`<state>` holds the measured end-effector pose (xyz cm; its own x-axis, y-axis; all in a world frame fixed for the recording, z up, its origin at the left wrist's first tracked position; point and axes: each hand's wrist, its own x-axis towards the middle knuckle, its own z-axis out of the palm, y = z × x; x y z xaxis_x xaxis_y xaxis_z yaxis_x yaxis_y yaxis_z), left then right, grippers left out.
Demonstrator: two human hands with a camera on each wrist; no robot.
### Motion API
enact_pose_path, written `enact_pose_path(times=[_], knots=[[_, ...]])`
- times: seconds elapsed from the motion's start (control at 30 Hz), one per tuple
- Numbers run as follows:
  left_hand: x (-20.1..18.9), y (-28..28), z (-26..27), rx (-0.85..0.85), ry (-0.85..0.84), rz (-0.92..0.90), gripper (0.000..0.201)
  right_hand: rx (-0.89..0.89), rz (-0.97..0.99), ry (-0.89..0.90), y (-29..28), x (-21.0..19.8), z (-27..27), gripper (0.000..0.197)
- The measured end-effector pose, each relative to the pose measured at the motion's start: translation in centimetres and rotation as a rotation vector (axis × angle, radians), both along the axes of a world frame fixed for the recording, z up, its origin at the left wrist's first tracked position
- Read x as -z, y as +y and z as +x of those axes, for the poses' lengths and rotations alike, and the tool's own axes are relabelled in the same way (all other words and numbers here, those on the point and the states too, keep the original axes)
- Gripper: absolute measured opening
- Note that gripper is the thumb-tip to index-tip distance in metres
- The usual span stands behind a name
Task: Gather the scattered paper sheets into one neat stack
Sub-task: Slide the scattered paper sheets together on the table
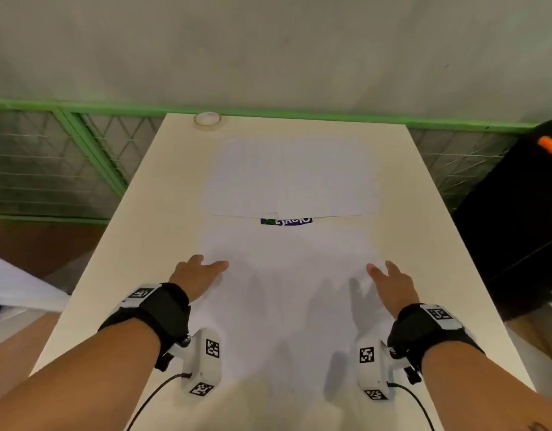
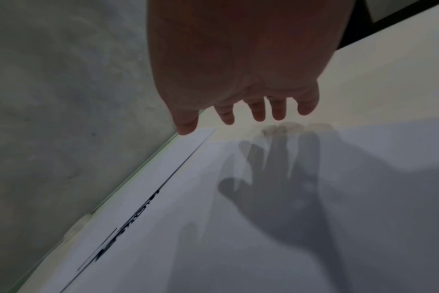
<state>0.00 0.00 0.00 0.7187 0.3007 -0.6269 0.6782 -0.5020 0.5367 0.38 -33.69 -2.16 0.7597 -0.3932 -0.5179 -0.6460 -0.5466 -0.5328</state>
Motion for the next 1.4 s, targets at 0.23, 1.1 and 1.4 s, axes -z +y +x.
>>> enact_pose_path(times=[0.23, 1.1, 1.4], knots=[[1.3, 0.4, -0.3, -0.052, 0.077, 0.098, 0.078, 0.078, -0.066, 0.086, -0.4, 0.4, -0.2, 0.068], [0.0, -0.7, -0.9, -0.098, 0.132, -0.183, 0.062, 0.163, 0.017, 0.195, 1.8, 1.3, -0.1, 0.063], [0.0, -1.6, -1.4, -0.139, 0.128, -0.387, 0.068, -0.014, -0.156, 0.162, 3.5, 2.3, -0.6, 0.06]])
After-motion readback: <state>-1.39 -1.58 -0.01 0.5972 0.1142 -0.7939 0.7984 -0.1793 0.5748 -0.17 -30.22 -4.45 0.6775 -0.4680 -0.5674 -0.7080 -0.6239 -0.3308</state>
